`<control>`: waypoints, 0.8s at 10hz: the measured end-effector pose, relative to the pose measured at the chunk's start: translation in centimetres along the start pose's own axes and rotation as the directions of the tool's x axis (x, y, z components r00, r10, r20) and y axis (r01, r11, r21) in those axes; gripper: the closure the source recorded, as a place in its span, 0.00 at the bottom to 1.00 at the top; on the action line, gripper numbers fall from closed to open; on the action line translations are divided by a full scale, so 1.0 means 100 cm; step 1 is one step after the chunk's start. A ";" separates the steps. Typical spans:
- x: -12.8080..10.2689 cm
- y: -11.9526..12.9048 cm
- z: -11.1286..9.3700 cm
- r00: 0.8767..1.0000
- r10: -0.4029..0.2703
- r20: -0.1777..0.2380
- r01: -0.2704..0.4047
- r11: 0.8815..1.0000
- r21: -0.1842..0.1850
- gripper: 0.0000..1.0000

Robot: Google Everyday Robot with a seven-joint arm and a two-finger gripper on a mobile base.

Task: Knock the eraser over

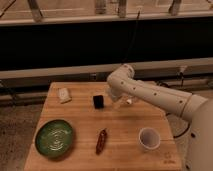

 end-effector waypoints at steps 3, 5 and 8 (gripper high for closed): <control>-0.002 -0.012 0.006 1.000 -0.018 0.016 0.018 1.000 0.005 0.65; -0.006 -0.018 0.008 0.999 -0.028 0.023 0.027 1.000 0.007 0.82; -0.010 -0.026 0.011 0.998 -0.049 0.038 0.048 0.999 0.011 0.99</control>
